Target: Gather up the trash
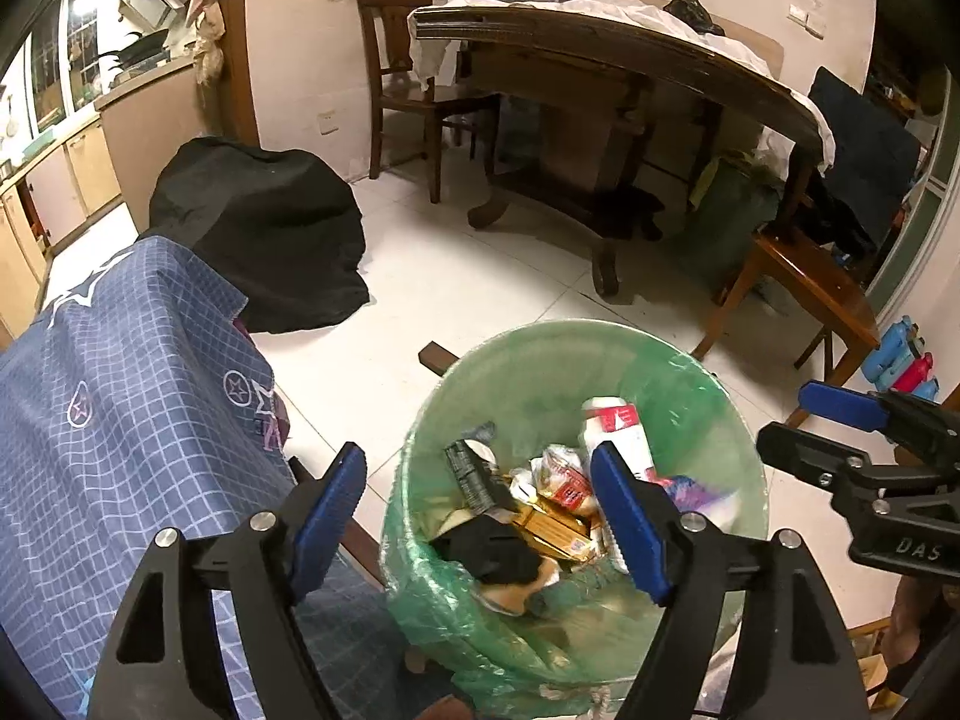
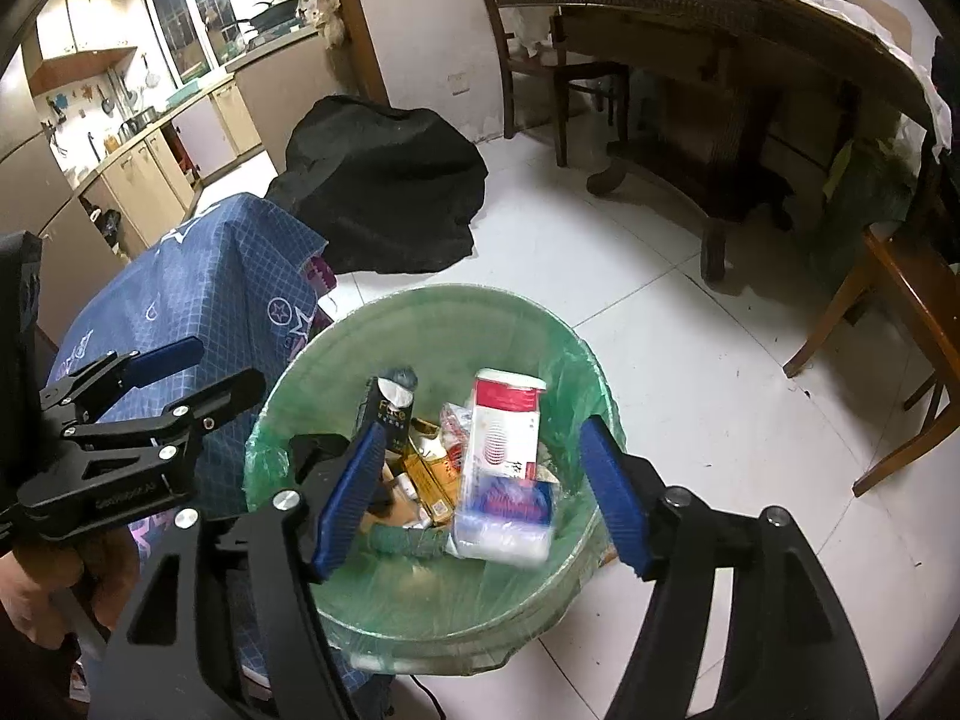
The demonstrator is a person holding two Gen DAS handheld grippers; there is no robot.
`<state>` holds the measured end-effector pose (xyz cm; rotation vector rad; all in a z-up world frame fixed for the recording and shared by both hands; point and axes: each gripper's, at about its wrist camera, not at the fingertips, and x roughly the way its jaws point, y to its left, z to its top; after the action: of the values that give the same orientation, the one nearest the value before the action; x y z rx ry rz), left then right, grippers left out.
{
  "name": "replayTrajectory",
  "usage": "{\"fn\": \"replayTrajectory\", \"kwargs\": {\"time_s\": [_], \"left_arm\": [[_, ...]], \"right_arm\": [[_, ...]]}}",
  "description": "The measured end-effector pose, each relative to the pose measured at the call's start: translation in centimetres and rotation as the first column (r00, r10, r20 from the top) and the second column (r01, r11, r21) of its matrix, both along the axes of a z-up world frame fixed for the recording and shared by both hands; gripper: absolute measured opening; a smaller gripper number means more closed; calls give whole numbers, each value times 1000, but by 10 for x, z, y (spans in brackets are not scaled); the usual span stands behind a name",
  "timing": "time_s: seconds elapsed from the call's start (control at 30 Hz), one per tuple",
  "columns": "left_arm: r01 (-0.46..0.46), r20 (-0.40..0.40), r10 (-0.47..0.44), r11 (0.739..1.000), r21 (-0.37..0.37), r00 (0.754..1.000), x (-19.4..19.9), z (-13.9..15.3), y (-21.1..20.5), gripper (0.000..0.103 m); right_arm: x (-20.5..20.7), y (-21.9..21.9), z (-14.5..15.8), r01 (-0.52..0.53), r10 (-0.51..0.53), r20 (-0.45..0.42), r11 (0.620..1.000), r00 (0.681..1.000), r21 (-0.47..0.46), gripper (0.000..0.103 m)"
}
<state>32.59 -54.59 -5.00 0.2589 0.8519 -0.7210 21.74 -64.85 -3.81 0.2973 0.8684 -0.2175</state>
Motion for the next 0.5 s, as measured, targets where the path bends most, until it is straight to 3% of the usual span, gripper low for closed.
{"fn": "replayTrajectory", "kwargs": {"time_s": [0.13,0.27,0.33,0.5], "left_arm": [[-13,11,13,1000,-2,1000,-3,4,6,85],[-54,48,56,998,-33,997,-15,17,28,92],[-76,68,81,995,-68,994,-26,25,47,98],[-96,135,113,987,-128,984,-66,47,97,98]], "right_arm": [[-6,3,6,8,-8,28,1000,1000,-3,66],[-31,18,26,20,-15,130,999,991,-33,74],[-53,34,40,31,-15,201,997,980,-74,80],[-108,82,64,63,-5,344,985,939,-158,93]]}}
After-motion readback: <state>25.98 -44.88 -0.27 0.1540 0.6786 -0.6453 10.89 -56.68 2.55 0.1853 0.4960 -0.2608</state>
